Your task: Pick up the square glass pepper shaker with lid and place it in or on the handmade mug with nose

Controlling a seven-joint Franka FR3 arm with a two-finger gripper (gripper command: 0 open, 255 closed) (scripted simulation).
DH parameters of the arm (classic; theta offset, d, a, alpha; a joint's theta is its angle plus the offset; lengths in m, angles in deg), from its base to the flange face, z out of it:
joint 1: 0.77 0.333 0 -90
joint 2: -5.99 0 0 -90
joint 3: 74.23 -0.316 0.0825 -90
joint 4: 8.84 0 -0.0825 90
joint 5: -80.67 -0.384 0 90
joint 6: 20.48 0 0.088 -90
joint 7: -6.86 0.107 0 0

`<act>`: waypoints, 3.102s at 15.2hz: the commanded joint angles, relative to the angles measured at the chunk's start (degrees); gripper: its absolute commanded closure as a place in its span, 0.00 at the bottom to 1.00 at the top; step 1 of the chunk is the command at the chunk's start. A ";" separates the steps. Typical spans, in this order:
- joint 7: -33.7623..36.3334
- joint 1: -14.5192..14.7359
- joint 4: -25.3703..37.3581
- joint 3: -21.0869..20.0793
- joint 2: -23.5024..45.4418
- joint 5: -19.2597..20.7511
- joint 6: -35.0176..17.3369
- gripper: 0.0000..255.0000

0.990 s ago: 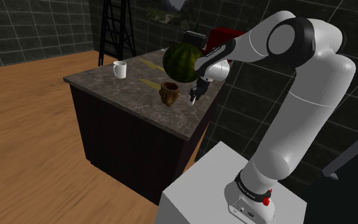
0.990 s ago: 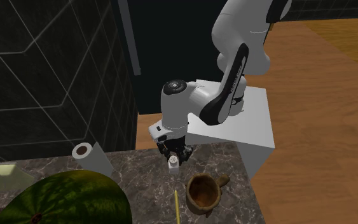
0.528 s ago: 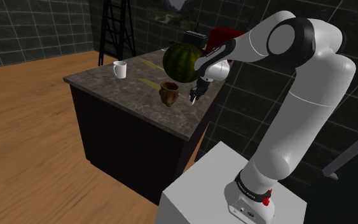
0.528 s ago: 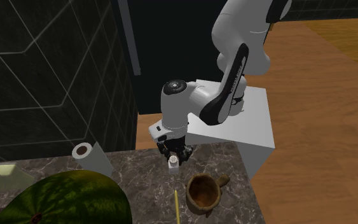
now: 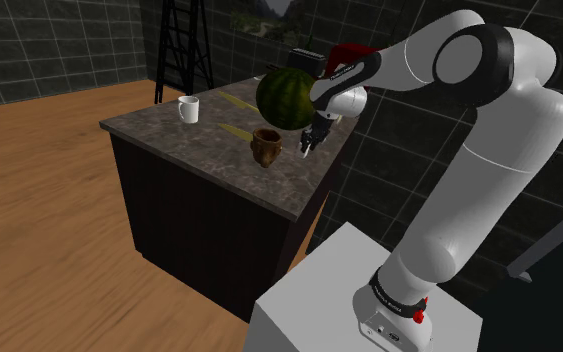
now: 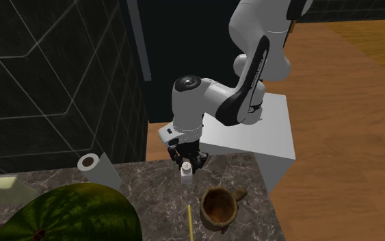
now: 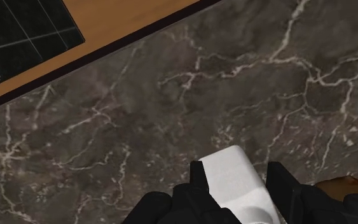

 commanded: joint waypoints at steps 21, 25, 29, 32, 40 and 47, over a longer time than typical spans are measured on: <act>5.85 0.06 9.29 -0.27 -8.17 6.61 16.30 1.00; 6.43 0.06 11.63 -0.40 -8.93 7.12 19.30 1.00; 6.83 0.08 13.70 -0.51 -9.41 7.45 21.79 1.00; 11.11 1.84 13.78 -2.88 -9.26 7.84 21.43 1.00; 21.81 6.54 16.88 -8.69 -6.39 8.27 21.19 1.00; 22.46 7.03 13.75 -9.20 -5.04 7.88 16.72 1.00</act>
